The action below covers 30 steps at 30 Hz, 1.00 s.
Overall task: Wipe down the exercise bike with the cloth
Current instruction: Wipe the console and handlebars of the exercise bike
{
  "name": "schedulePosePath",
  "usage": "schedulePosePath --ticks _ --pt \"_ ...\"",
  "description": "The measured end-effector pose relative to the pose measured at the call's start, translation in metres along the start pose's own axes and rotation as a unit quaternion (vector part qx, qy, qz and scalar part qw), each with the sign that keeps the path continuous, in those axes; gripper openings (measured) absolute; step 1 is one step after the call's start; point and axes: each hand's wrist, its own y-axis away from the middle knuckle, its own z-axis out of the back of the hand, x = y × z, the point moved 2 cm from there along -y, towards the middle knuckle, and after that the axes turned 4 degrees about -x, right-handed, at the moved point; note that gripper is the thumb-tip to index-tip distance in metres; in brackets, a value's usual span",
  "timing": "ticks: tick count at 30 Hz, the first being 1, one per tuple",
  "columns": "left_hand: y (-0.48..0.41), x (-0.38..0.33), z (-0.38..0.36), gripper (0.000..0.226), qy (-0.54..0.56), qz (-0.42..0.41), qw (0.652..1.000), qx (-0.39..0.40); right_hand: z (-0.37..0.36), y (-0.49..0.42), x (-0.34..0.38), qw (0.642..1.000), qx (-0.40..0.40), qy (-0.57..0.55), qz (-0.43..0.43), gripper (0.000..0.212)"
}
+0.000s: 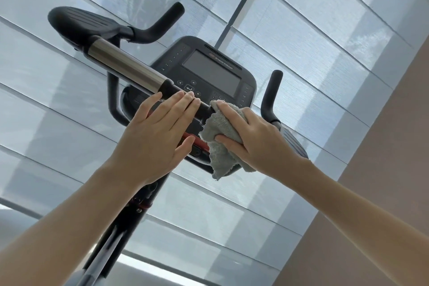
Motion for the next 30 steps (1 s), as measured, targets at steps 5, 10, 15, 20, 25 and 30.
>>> schedulePosePath --ticks 5,10,15,20,25,30 --pt "-0.001 0.001 0.002 0.056 -0.002 0.003 1.0 0.003 0.005 0.016 -0.009 0.998 -0.014 0.056 -0.001 0.061" --pt "0.0 -0.003 0.001 0.052 -0.012 0.01 1.0 -0.011 -0.01 -0.013 0.008 0.999 -0.009 0.039 0.0 0.063" --pt "-0.002 0.003 0.007 0.051 -0.033 -0.021 0.999 0.01 0.004 0.033 -0.016 0.993 0.011 0.112 0.028 0.057" --pt "-0.014 -0.003 0.023 0.049 -0.054 -0.011 0.997 0.056 0.025 0.056 -0.04 0.998 0.027 -0.039 0.043 0.042" --pt "-0.03 -0.026 0.047 0.052 -0.028 -0.009 0.99 0.135 0.058 0.073 -0.097 0.977 -0.029 -0.211 -0.031 0.037" --pt "-0.049 -0.052 0.059 0.054 0.0 -0.049 0.979 0.196 0.032 0.041 -0.167 0.938 0.031 -0.322 -0.122 0.035"
